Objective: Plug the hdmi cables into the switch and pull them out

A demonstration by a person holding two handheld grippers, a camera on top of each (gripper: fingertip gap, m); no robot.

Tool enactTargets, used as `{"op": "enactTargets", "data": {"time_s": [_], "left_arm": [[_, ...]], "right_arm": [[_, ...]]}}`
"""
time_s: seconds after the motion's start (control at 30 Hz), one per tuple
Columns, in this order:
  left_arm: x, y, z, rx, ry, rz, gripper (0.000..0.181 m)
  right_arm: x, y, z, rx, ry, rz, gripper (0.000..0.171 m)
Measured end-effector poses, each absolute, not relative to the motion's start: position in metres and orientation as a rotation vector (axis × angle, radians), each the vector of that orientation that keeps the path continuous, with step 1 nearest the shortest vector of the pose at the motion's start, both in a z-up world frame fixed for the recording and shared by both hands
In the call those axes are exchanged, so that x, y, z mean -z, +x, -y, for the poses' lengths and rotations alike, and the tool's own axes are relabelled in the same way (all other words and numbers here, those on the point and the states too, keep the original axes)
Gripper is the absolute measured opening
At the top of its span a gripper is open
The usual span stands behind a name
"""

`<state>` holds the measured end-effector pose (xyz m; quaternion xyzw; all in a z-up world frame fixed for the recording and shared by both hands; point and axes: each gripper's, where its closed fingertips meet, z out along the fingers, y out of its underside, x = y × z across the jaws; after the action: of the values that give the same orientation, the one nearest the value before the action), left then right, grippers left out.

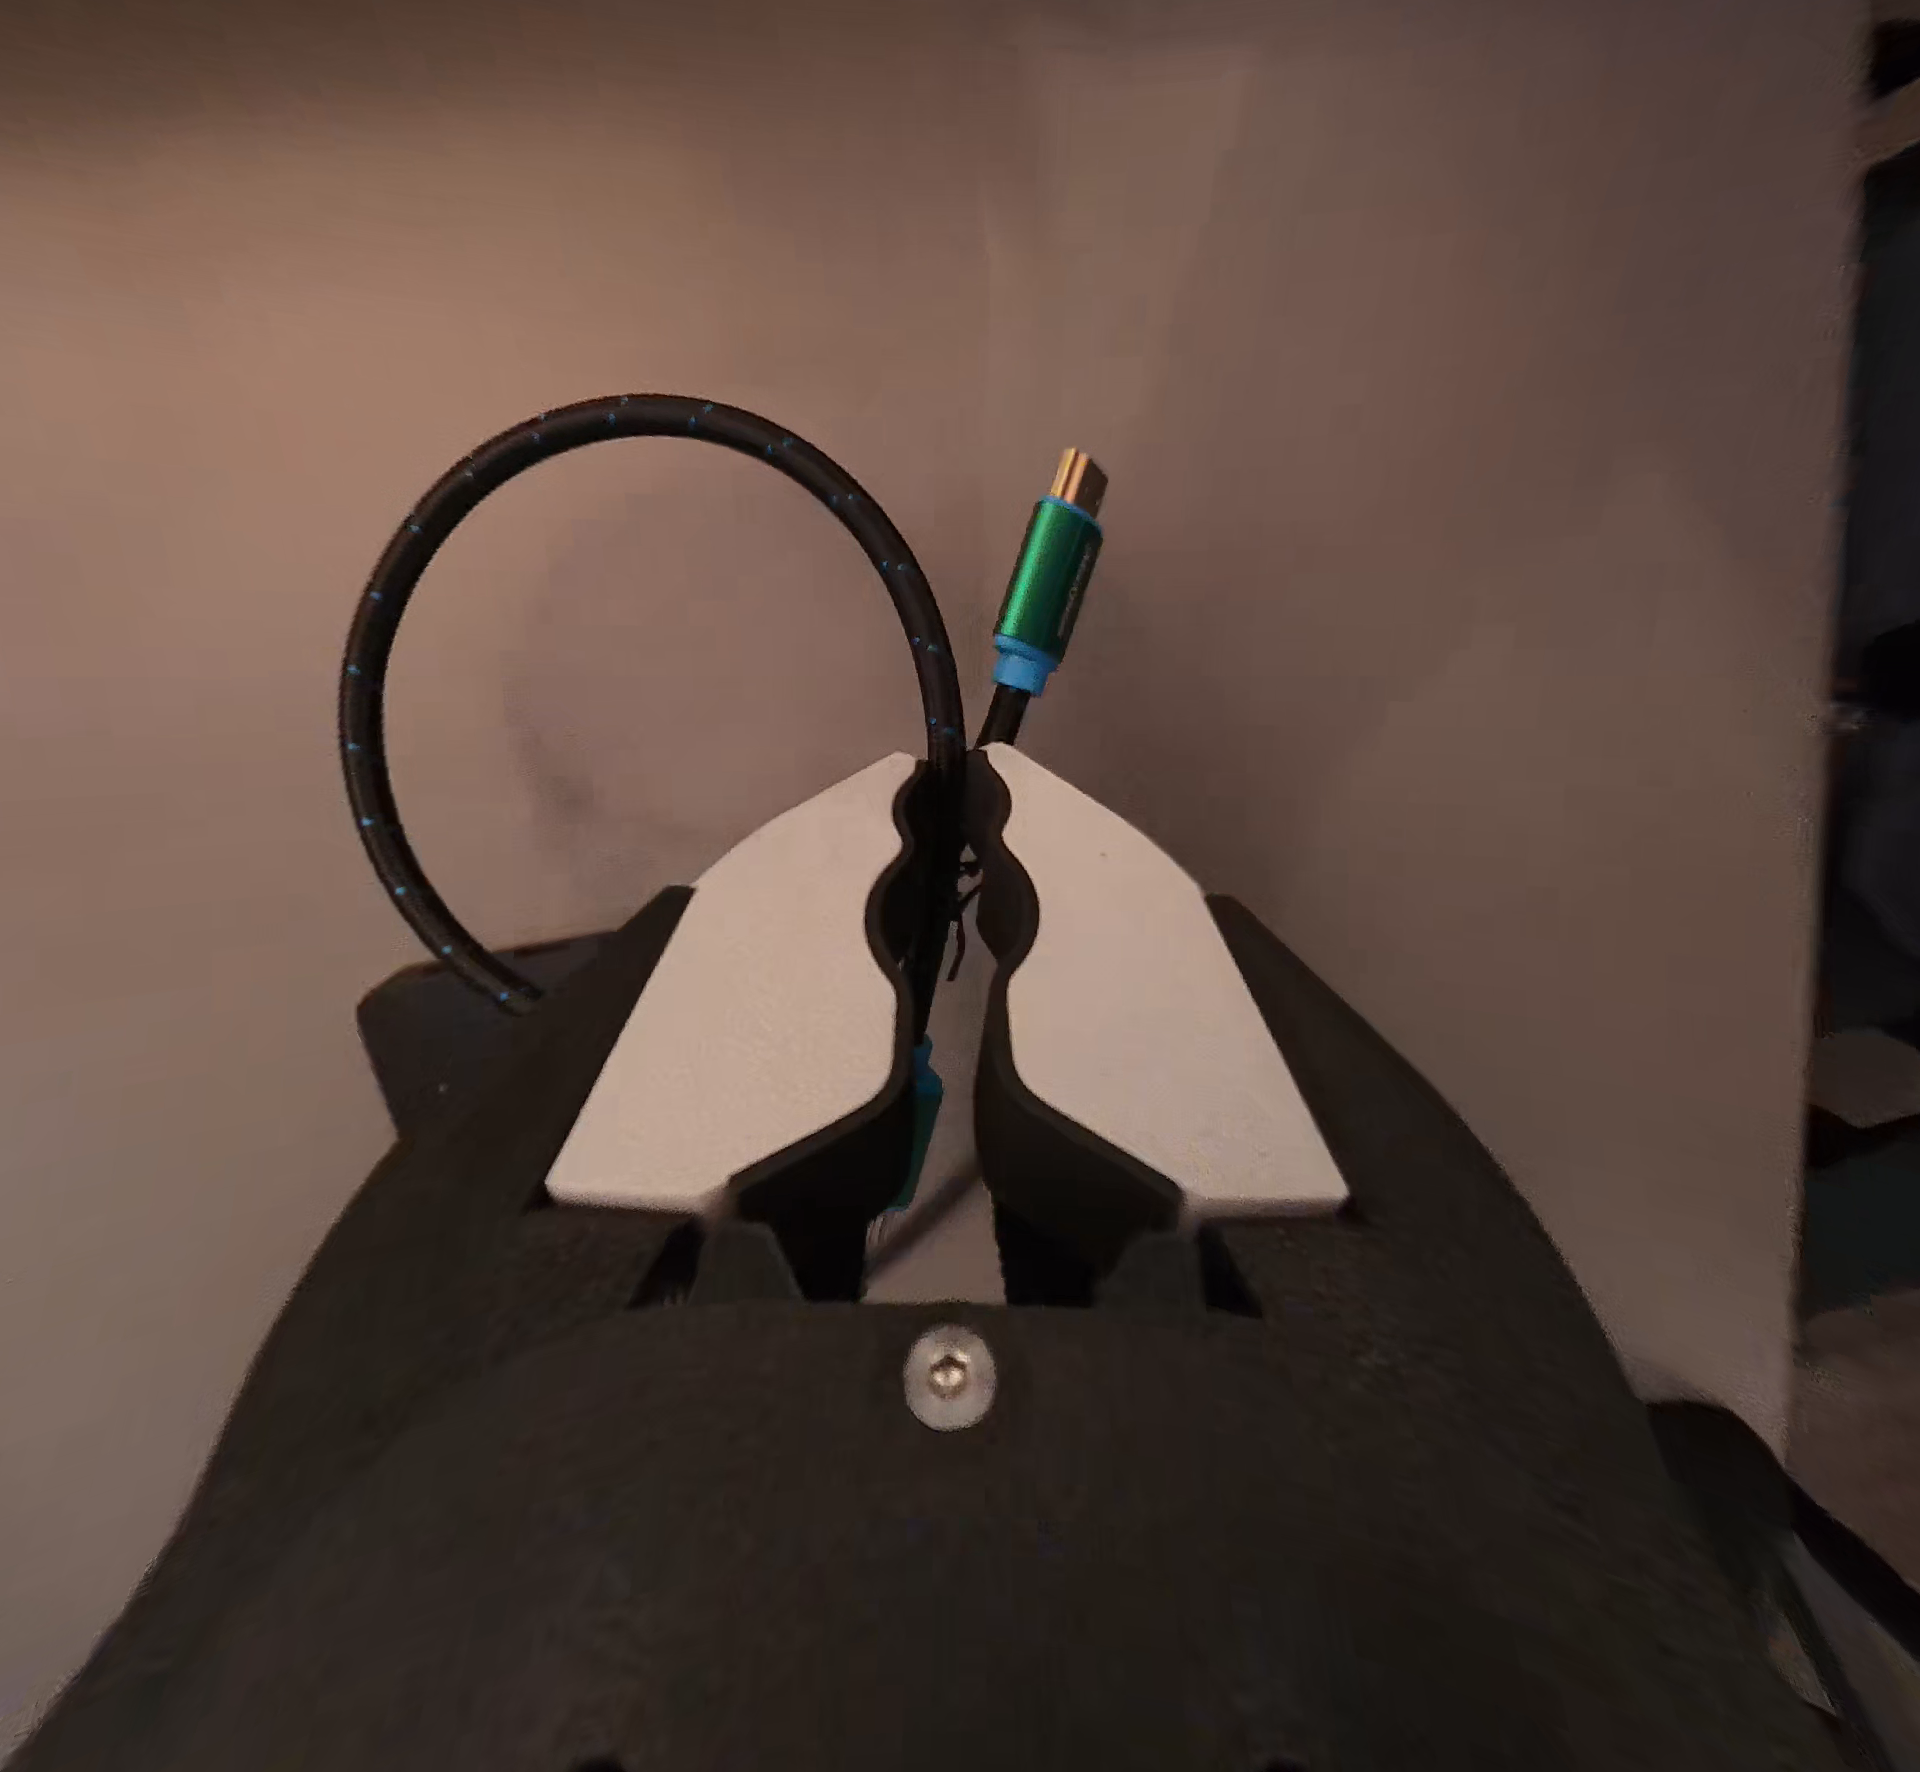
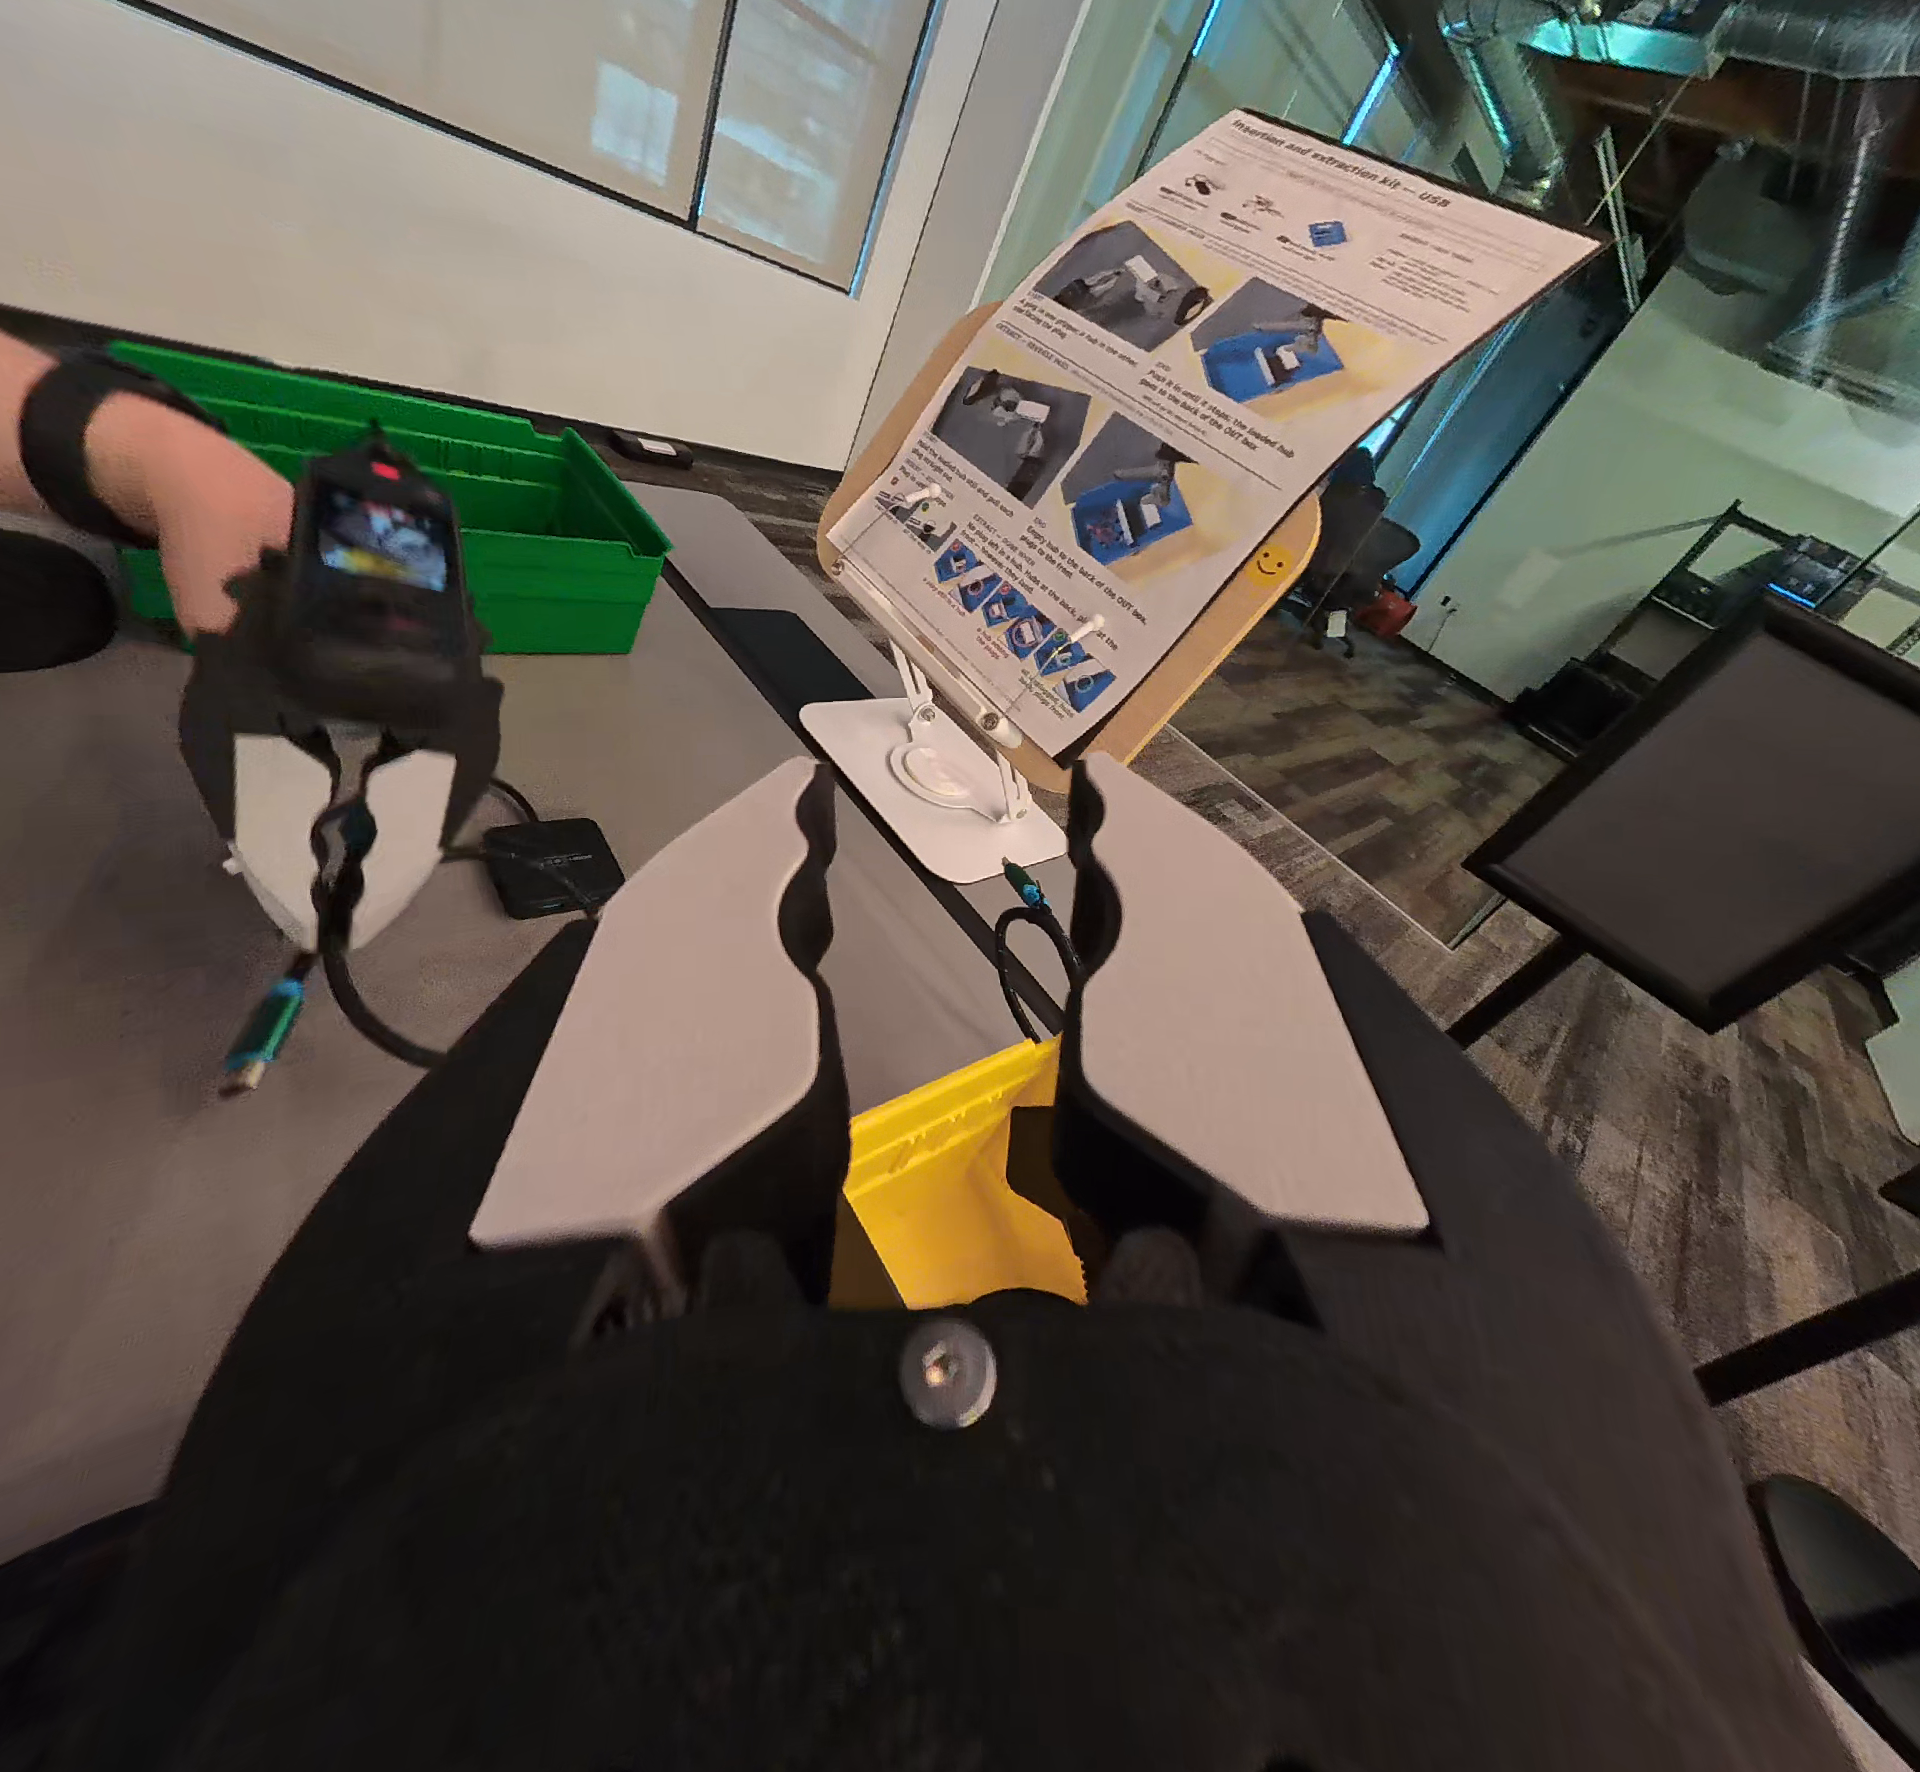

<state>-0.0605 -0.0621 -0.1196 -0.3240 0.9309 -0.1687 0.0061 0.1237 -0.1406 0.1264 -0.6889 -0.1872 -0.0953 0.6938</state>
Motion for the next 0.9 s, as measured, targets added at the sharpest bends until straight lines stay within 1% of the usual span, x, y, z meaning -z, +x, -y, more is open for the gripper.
{"op": "enactTargets", "data": {"time_s": [0.17,0.33,0.4,0.5,0.57,0.63,0.67,0.73,0.83,0.9], "left_arm": [[0.152,-0.053,0.067,0.545,-1.024,-2.937,0.006],[0.153,-0.046,0.066,0.591,-1.012,-2.856,0.007],[0.147,-0.041,0.052,0.541,-1.021,-2.766,0.029],[0.122,-0.036,0.023,0.579,-1.130,-2.582,0.041],[0.104,-0.035,-0.008,0.599,-1.253,-2.422,0.044],[0.098,-0.042,-0.042,0.541,-1.367,-2.325,0.053],[0.102,-0.049,-0.056,0.489,-1.410,-2.319,0.057],[0.114,-0.060,-0.071,0.423,-1.461,-2.336,0.058],[0.135,-0.061,-0.070,0.420,-1.487,-2.377,0.061],[0.149,-0.058,-0.072,0.344,-1.442,-2.424,0.073]], "right_arm": [[-0.128,0.127,0.145,0.206,-1.522,0.409,0.043],[-0.124,0.130,0.144,0.193,-1.536,0.400,0.042],[-0.124,0.130,0.145,0.195,-1.538,0.399,0.042],[-0.126,0.129,0.147,0.191,-1.526,0.403,0.042],[-0.126,0.129,0.147,0.185,-1.521,0.400,0.042],[-0.126,0.129,0.146,0.178,-1.523,0.399,0.042],[-0.125,0.129,0.145,0.177,-1.527,0.400,0.042],[-0.124,0.127,0.141,0.177,-1.538,0.409,0.042],[-0.121,0.123,0.136,0.184,-1.559,0.430,0.042],[-0.119,0.120,0.133,0.177,-1.568,0.443,0.042]]}}
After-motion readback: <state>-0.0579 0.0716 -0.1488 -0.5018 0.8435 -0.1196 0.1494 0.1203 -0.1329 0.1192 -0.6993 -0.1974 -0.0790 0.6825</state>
